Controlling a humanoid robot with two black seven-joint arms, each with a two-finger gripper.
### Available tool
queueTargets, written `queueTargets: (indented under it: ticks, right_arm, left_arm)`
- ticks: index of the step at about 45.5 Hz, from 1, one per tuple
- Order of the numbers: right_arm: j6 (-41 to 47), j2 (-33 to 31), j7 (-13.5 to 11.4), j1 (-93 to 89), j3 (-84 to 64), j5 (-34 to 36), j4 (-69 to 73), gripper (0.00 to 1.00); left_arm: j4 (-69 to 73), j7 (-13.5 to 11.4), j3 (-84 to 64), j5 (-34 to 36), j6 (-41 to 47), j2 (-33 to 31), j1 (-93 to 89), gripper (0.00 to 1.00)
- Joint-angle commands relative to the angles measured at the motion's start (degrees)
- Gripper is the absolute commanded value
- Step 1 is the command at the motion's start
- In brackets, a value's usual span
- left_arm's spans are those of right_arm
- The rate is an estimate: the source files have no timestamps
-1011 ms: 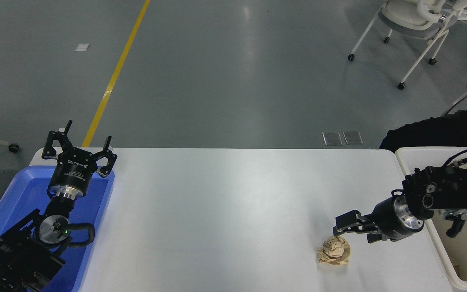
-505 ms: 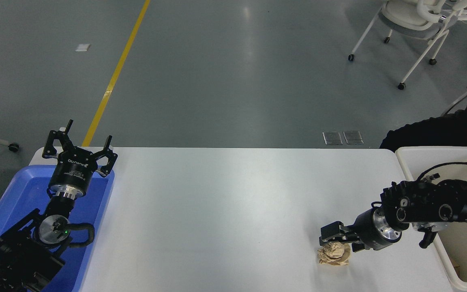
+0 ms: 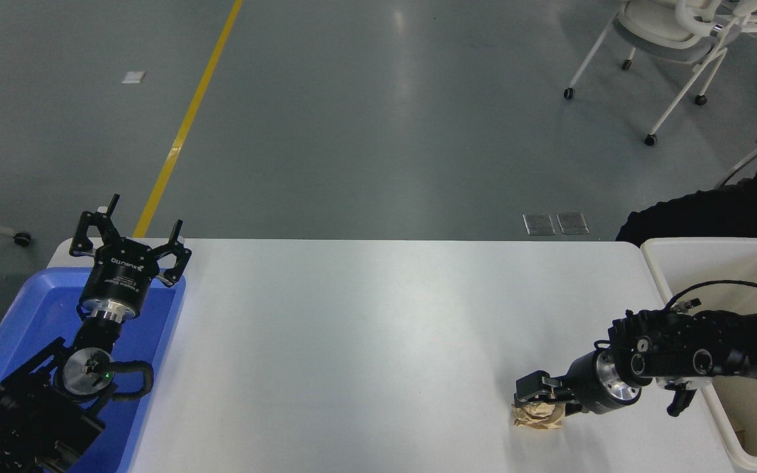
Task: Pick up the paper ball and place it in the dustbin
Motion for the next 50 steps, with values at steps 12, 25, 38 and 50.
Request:
queueTargets:
  ticks: [12, 25, 38, 50]
  right_arm:
    - [1.59, -4.61, 2.17, 15.3, -7.08, 0.41, 9.87, 0.0]
    - [8.35, -11.03, 2.35, 46.84, -22.03, 1.54, 27.81, 0.0]
    - [22.94, -6.29, 2.35, 75.51, -28.63, 11.03, 34.94, 0.0]
    - [29.36, -4.0, 1.64, 83.61, -28.89, 12.97, 35.11, 0.0]
  left_arm:
    - [0.0, 0.01, 0.0, 0.0, -0.06, 0.0, 0.0, 1.0]
    - [0.0, 0.01, 0.0, 0.0, 0.03, 0.0, 0.0, 1.0]
    - [0.09, -0.08, 0.0, 0.0, 0.03, 0.0, 0.09, 1.0]
    - [0.09, -0.08, -0.08, 0.0, 0.03, 0.0, 0.18, 1.0]
